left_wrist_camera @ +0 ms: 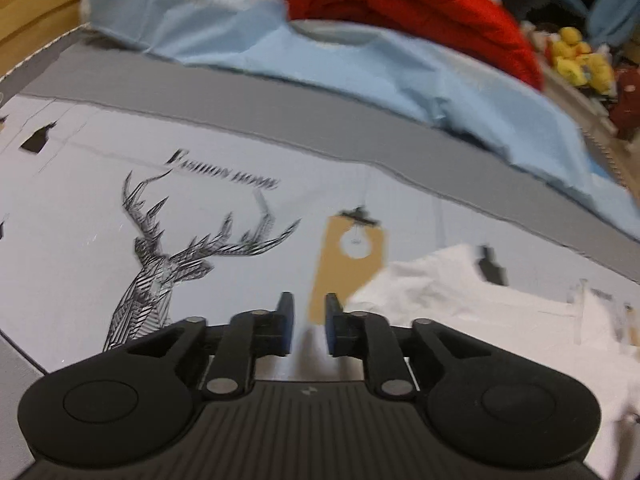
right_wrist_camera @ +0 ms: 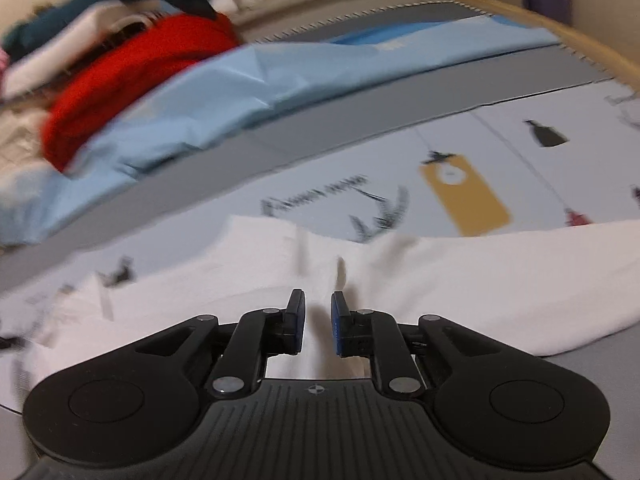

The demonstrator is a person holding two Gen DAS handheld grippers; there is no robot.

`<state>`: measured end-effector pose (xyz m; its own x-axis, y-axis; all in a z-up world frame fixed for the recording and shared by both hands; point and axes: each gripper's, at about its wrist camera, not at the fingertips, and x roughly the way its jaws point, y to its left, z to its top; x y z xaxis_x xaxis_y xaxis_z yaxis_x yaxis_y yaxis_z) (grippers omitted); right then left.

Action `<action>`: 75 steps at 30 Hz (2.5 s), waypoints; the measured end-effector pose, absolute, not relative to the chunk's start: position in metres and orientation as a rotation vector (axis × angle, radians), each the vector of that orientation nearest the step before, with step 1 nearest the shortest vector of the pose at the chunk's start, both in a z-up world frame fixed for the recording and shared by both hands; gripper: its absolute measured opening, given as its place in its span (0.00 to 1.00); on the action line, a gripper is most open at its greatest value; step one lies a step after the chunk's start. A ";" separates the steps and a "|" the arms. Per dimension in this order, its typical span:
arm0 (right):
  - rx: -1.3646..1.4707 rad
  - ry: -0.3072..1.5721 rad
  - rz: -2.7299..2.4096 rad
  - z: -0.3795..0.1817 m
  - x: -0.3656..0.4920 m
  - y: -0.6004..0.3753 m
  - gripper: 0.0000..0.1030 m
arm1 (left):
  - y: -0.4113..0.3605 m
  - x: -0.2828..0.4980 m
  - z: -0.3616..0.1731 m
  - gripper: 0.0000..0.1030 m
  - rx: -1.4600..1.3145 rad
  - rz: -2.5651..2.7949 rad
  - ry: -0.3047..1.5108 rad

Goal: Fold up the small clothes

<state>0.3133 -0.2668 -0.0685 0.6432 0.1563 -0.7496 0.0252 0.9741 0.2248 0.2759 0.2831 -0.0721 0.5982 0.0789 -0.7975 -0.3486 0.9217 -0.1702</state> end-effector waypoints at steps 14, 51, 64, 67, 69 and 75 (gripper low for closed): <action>0.206 0.856 0.038 -0.061 0.308 -0.269 0.15 | 0.238 0.254 -0.114 0.13 -0.066 -0.095 1.218; 0.861 0.613 -0.595 -0.119 0.190 -0.585 0.35 | 0.092 0.123 -0.014 0.45 0.202 0.035 0.747; 0.941 0.508 -0.609 -0.150 0.217 -0.632 0.00 | 0.102 0.147 -0.026 0.45 0.129 0.048 0.778; 0.907 0.459 -0.616 -0.136 0.215 -0.631 0.01 | 0.107 0.148 -0.024 0.45 0.092 0.052 0.779; 0.860 0.409 -0.616 -0.120 0.217 -0.623 0.01 | 0.109 0.147 -0.022 0.45 0.085 0.054 0.779; 0.610 0.302 -0.466 -0.042 0.238 -0.541 0.00 | 0.124 0.146 -0.014 0.45 0.030 0.069 0.784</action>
